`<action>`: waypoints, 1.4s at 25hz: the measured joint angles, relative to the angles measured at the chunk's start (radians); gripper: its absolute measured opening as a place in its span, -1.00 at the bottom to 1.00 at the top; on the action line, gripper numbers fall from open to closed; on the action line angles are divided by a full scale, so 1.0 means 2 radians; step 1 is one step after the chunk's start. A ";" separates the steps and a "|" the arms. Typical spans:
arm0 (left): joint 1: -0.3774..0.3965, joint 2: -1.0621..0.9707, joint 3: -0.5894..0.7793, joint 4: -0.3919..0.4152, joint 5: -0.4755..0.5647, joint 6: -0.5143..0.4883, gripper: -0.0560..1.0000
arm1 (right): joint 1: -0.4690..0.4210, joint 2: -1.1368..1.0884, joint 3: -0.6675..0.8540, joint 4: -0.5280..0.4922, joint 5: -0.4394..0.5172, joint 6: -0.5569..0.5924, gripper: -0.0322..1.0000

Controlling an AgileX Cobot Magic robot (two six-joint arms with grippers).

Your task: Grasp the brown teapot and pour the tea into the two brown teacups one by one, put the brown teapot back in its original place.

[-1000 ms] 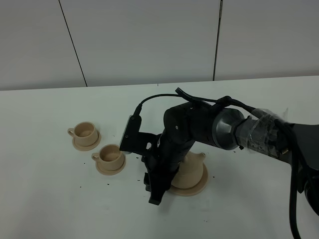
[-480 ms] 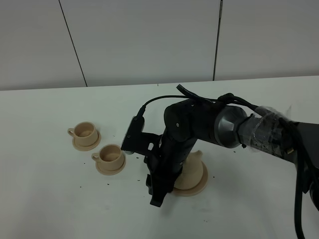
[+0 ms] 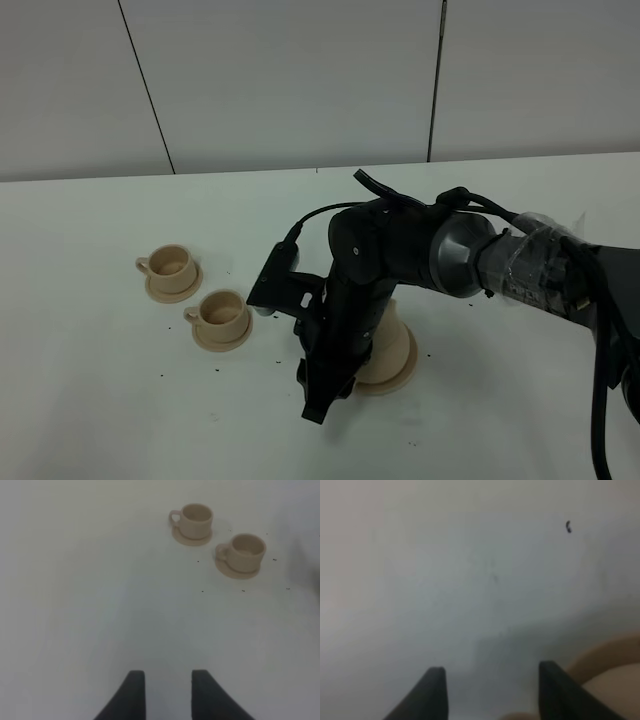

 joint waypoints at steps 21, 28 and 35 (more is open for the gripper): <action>0.000 0.000 0.000 0.000 0.000 -0.002 -0.33 | 0.000 -0.002 0.000 -0.028 0.065 0.048 -0.15; 0.000 0.000 0.000 0.000 0.000 -0.001 -0.33 | 0.001 -0.002 0.000 -0.049 0.072 0.058 -0.15; 0.000 0.000 0.000 0.000 0.000 -0.001 -0.33 | 0.000 -0.002 0.000 -0.041 0.073 0.060 -0.15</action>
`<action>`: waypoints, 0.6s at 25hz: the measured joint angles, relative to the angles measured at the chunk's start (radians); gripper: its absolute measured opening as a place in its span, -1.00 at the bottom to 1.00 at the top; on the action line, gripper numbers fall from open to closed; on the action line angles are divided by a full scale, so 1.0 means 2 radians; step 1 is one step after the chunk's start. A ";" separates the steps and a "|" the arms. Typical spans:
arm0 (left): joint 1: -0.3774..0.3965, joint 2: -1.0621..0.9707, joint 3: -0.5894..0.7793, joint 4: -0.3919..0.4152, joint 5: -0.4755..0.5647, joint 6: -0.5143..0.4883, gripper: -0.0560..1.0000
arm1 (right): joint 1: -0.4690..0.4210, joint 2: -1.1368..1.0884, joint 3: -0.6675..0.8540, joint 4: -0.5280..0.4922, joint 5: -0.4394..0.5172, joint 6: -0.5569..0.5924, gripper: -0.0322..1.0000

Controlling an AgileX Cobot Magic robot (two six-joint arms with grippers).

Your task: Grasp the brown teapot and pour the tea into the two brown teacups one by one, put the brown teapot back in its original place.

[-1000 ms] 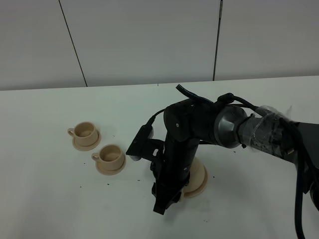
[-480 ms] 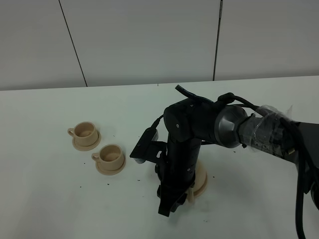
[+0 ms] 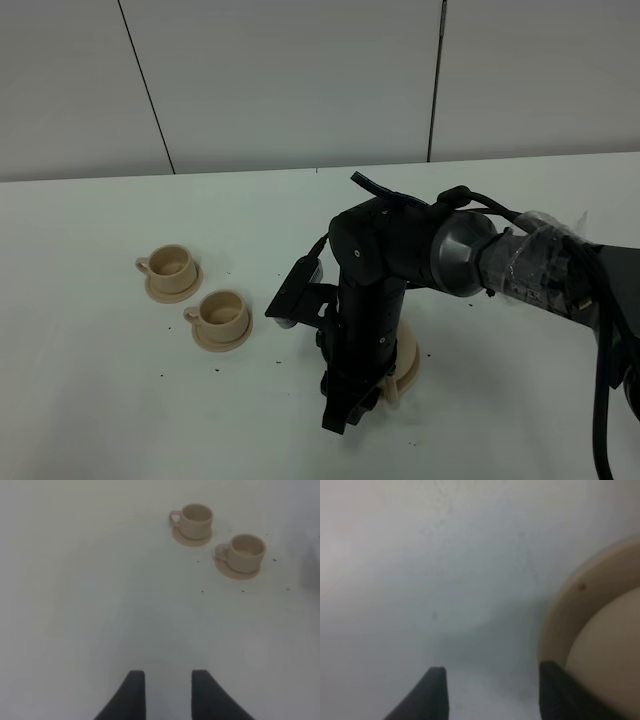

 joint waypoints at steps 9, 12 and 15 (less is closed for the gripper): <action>0.000 0.000 0.000 0.000 0.000 0.000 -0.33 | 0.000 0.000 -0.035 0.030 0.033 0.006 -0.15; 0.000 0.000 0.000 0.000 0.000 0.000 -0.33 | 0.000 0.000 -0.060 0.033 0.059 0.022 -0.15; 0.000 0.000 0.000 0.000 0.000 0.000 -0.33 | 0.000 0.000 -0.088 0.034 0.080 0.056 -0.15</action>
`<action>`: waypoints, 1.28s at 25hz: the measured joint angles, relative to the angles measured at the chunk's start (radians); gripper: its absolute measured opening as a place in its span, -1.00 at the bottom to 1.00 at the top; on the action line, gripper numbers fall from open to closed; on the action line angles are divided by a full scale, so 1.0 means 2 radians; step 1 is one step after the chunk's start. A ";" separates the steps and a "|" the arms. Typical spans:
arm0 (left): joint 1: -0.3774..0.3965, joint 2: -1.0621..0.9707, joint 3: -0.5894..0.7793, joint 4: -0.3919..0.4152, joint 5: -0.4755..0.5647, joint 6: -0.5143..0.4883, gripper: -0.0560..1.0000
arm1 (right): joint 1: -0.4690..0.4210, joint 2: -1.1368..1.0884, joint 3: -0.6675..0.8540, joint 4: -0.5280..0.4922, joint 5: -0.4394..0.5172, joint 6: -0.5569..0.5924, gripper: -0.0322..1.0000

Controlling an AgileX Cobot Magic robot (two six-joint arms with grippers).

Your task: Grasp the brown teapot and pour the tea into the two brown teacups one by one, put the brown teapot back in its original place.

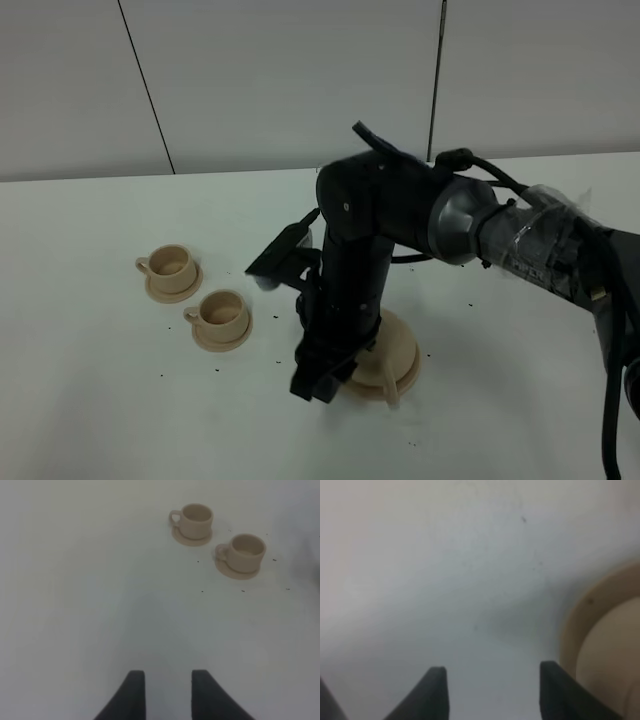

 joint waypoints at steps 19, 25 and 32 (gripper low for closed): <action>0.000 0.000 0.000 0.000 0.000 0.000 -0.33 | -0.010 0.000 -0.047 -0.062 0.003 0.431 -0.15; 0.000 0.000 0.000 0.000 0.000 0.000 -0.33 | -0.010 0.000 -0.038 -0.073 0.002 0.503 -0.15; 0.000 0.000 0.000 0.003 0.000 0.000 -0.33 | -0.012 -0.009 0.001 -0.081 0.003 0.528 -0.29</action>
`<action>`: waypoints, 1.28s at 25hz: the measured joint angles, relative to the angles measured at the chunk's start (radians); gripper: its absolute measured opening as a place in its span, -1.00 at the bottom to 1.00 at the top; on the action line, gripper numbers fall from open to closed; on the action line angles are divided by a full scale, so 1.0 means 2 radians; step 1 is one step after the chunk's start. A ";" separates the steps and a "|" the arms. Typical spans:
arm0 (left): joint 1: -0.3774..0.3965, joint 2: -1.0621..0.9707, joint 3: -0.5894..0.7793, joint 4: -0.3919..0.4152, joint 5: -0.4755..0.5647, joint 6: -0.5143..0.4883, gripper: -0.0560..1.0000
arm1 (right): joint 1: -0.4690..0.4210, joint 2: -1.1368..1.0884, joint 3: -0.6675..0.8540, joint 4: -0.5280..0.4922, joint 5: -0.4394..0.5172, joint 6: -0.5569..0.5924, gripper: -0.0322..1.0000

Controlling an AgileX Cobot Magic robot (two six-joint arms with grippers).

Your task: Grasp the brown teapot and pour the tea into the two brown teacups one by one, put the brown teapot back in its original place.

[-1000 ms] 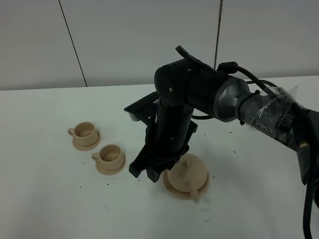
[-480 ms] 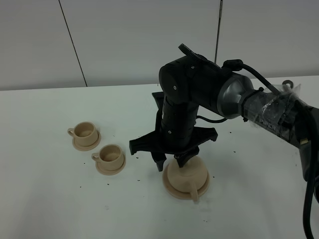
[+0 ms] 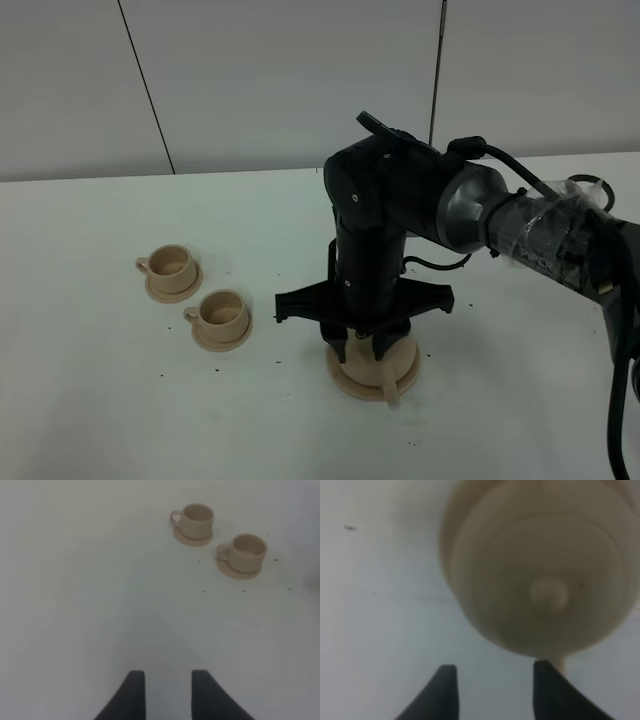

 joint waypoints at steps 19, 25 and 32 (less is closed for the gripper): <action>0.000 0.000 0.000 0.011 0.000 0.000 -0.33 | -0.009 -0.019 0.047 0.003 0.001 -0.016 -0.37; 0.000 0.000 0.000 0.011 0.000 0.000 -0.33 | -0.009 -0.005 0.047 0.012 0.001 -0.029 -0.15; 0.000 0.000 0.000 0.011 0.000 0.000 -0.33 | -0.009 -0.005 0.047 -0.001 0.001 -0.025 -0.11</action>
